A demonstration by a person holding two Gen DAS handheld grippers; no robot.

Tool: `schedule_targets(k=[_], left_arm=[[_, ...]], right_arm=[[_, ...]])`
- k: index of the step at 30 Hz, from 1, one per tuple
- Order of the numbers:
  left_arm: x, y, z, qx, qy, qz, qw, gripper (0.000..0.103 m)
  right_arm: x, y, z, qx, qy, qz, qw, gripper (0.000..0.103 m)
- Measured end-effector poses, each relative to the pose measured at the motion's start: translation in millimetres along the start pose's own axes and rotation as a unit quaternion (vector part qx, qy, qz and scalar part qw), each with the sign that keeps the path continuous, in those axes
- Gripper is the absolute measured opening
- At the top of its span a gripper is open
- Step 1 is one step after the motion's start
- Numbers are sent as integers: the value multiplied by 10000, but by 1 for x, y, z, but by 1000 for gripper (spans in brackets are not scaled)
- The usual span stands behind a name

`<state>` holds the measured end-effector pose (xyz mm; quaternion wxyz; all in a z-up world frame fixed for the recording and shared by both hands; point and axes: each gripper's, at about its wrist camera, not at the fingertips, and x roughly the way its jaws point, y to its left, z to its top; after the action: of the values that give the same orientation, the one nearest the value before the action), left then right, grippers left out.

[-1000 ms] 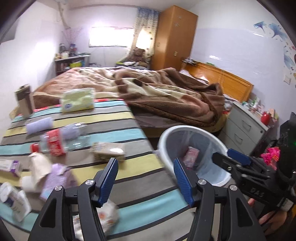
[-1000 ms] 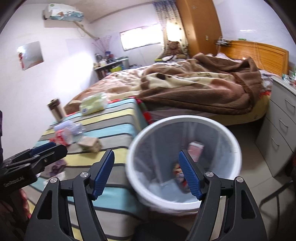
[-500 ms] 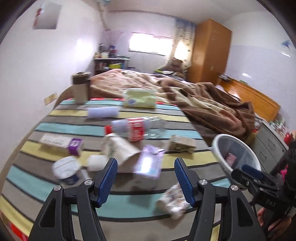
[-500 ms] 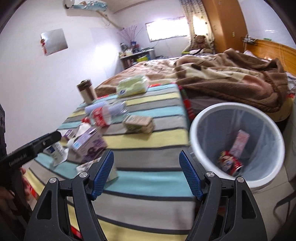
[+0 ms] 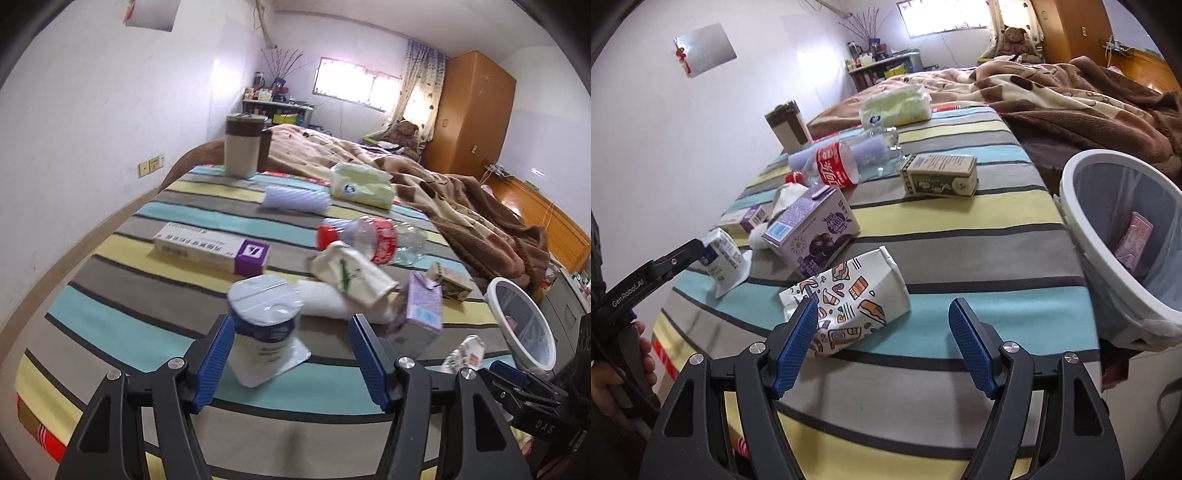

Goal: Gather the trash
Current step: 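Grasp the patterned paper cup with the right tool while the left tool grasps the white yogurt cup, then carry the paper cup with the right tool into the wastebasket while the left tool drops the yogurt cup there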

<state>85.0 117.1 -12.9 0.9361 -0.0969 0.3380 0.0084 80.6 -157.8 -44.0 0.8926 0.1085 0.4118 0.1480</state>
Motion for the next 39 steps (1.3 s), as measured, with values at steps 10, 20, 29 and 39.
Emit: schedule_targets(k=[10,20,29,39], left_arm=[[23,20,0,-125,231,16,9997,64],[43,27,7,-162,410,-36,9990,64],[56,24,10,-294,511,-212,9980,56],[45,17,11,-252,375,-330,9984,56]], right_arm=[[21,16,8,187,41,-68,9998,75],[27,28,10,121,-91,-216,9997,66],[19,26,12,158,-323,-87,9993,49],[13,28,14,128,-556,99,9983,40]])
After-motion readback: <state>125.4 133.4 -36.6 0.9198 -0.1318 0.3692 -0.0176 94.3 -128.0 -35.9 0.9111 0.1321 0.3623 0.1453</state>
